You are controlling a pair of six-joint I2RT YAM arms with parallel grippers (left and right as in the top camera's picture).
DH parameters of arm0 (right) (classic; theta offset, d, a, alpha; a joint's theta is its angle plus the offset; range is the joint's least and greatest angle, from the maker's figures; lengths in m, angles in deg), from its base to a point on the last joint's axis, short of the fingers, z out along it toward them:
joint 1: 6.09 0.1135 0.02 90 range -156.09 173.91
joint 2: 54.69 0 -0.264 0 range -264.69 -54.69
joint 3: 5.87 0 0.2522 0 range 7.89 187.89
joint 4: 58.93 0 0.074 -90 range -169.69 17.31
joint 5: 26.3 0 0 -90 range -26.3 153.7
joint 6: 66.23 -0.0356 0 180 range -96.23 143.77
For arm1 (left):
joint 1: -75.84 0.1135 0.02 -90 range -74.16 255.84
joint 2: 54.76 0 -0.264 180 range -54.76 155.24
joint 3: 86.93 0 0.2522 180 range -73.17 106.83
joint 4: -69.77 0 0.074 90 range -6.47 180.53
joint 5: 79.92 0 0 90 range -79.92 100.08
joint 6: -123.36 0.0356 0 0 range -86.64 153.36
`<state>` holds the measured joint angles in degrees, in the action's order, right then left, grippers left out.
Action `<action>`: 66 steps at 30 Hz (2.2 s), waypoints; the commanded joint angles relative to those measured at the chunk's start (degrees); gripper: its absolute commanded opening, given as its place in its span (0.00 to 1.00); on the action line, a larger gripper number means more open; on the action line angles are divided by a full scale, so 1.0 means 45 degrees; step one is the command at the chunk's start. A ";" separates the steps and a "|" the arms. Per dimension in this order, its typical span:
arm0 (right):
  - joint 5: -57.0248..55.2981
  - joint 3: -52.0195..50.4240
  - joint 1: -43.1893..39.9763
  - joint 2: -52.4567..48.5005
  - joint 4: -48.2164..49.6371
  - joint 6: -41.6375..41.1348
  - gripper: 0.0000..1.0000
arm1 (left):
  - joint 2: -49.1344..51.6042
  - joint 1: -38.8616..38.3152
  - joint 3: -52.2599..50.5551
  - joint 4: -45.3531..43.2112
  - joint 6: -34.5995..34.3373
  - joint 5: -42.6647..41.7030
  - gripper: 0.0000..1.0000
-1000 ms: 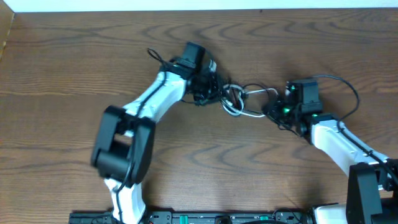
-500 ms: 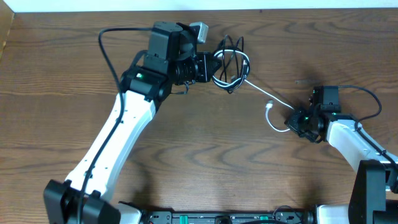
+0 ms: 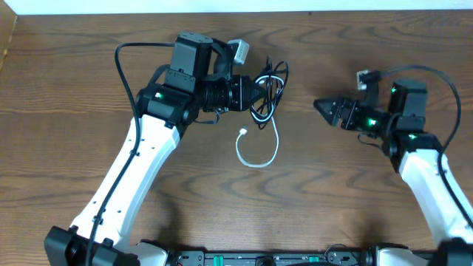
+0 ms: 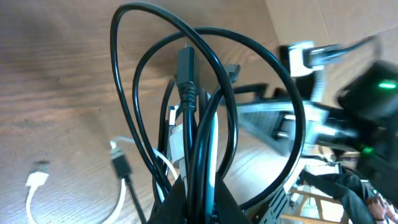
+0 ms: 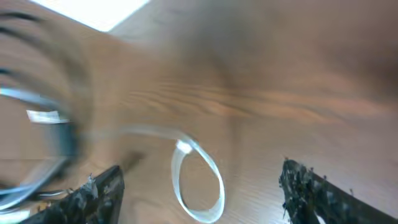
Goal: Untangle cables
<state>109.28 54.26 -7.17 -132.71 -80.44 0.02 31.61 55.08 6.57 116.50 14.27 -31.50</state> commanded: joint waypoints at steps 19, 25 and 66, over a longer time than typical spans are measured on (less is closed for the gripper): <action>-0.2905 0.0160 0.3876 0.0350 0.2803 -0.4974 0.53 | 0.1302 -0.0772 0.0019 -0.0049 -0.1025 0.0243 0.07; -0.3764 0.0160 0.4095 -0.0117 0.3696 -0.5819 0.49 | 0.1302 -0.1331 0.0019 -0.0053 -0.1020 0.0257 0.07; -0.1753 0.0753 0.0432 -0.0102 -0.3599 0.3002 0.86 | -0.0840 0.1112 0.0083 -0.1957 -0.1069 0.0384 0.08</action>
<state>82.44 55.24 -5.16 -134.05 -99.52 8.46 27.90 62.23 5.35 107.65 9.38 -29.60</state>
